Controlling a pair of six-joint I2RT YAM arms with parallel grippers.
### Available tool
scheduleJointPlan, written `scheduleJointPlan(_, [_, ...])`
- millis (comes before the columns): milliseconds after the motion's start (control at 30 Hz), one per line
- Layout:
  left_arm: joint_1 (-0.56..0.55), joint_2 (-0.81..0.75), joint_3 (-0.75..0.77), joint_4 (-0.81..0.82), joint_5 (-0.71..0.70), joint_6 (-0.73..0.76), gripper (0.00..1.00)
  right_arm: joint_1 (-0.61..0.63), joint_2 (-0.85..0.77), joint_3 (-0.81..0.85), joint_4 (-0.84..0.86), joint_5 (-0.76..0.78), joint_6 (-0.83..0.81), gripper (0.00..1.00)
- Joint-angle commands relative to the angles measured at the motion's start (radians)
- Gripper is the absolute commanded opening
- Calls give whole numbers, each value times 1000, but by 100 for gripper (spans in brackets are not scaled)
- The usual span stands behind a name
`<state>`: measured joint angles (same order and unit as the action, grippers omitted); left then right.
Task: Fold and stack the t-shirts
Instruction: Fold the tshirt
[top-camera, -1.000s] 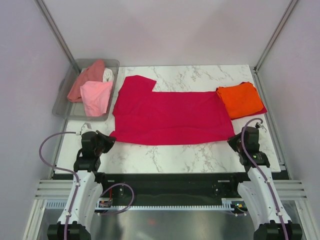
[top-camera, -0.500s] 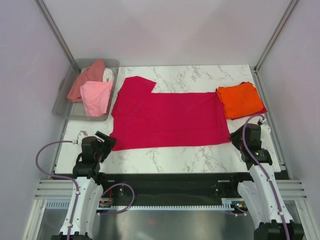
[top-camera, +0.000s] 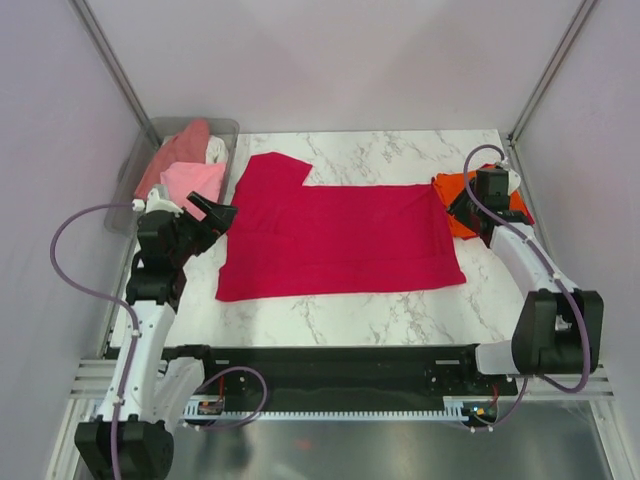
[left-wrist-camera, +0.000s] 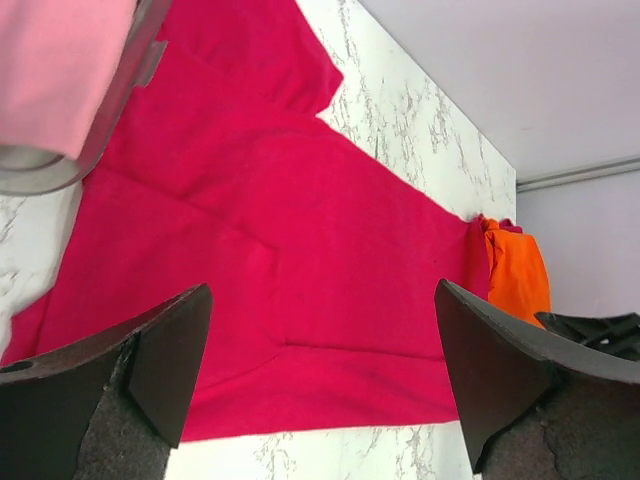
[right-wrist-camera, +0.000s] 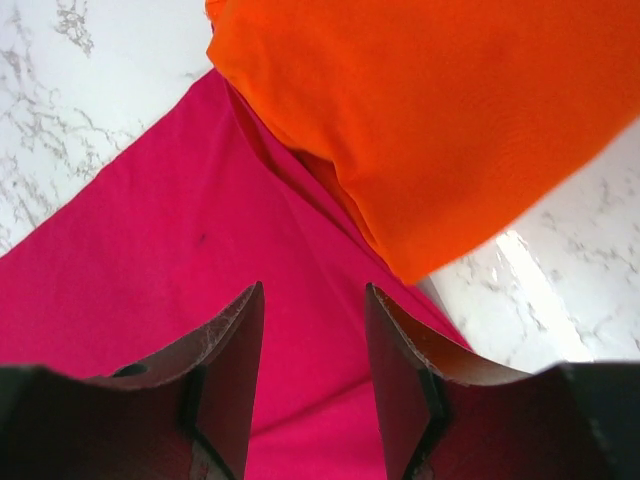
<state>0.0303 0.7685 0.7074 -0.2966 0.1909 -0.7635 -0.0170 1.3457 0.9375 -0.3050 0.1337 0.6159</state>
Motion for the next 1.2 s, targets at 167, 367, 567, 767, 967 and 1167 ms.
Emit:
scheduleJointPlan(167, [-7,193,79,180,51,44,100,-18,282,181,61,78,45,53])
scheduleJointPlan(367, [-7,293,130,240,50,39,100,-78,499,279,66,86,122,51])
scheduleJointPlan(567, [-18,432,176,287,55,24,100,-176,589,342,76,96,151,50])
scheduleJointPlan(767, [-72,541,222,332,28,32,100,-184,606,377,87,66,130,53])
scheduleJointPlan(967, [-90,690,346,326,24,90,100,-127,491,388,102,141,12,64])
scheduleJointPlan(1167, [-90,912,590,303,62,107,100,-71,472,478,95,58,-107,65])
